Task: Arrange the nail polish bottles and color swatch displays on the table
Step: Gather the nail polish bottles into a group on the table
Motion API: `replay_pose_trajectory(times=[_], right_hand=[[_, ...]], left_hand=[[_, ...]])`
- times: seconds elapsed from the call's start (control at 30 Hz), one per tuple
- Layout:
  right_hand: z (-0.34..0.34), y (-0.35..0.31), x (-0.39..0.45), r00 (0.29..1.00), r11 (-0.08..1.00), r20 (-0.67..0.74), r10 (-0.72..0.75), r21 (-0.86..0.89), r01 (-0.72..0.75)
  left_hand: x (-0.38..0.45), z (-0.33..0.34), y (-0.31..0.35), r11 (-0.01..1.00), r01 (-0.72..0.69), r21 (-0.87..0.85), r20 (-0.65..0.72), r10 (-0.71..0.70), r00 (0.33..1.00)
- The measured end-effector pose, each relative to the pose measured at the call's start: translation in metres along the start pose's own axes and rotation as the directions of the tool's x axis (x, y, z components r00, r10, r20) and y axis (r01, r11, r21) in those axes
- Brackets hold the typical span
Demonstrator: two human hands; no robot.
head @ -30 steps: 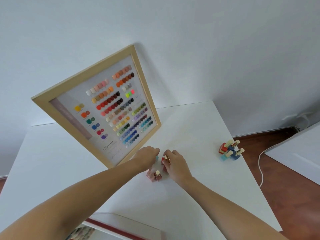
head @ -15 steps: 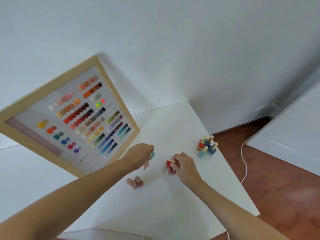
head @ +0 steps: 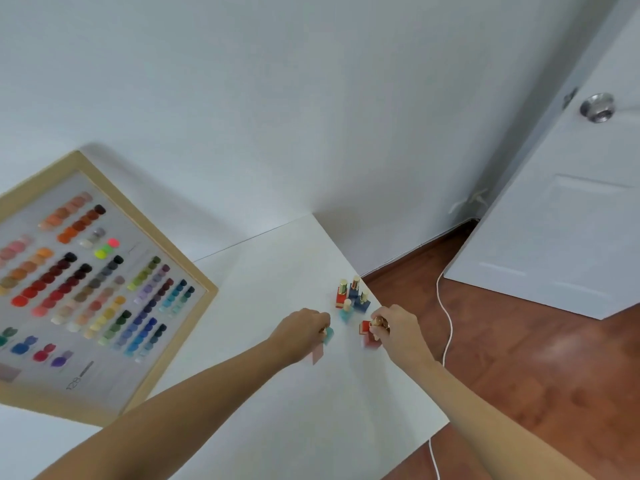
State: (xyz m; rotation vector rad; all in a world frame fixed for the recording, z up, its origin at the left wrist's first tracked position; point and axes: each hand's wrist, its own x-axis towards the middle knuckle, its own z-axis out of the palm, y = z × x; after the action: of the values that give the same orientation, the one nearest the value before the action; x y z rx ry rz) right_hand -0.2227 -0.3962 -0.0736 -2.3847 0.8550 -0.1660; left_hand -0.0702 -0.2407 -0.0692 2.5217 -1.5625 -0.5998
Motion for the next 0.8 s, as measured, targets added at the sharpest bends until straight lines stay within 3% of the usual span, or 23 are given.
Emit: replay_pose_trajectory(times=[0.37, 0.8], right_hand=[[-0.006, 0.024, 0.028, 0.996, 0.997, 0.073, -0.055, -0.045, 0.058], [0.009, 0.026, 0.052, 0.976, 0.985, 0.163, -0.144, -0.069, 0.156]], left_hand=[[0.047, 0.012, 0.055, 0.997, 0.064, -0.045, -0.058, -0.067, 0.996], [0.063, 0.01, 0.051, 0.986, 0.165, 0.017, -0.088, -0.163, 0.983]])
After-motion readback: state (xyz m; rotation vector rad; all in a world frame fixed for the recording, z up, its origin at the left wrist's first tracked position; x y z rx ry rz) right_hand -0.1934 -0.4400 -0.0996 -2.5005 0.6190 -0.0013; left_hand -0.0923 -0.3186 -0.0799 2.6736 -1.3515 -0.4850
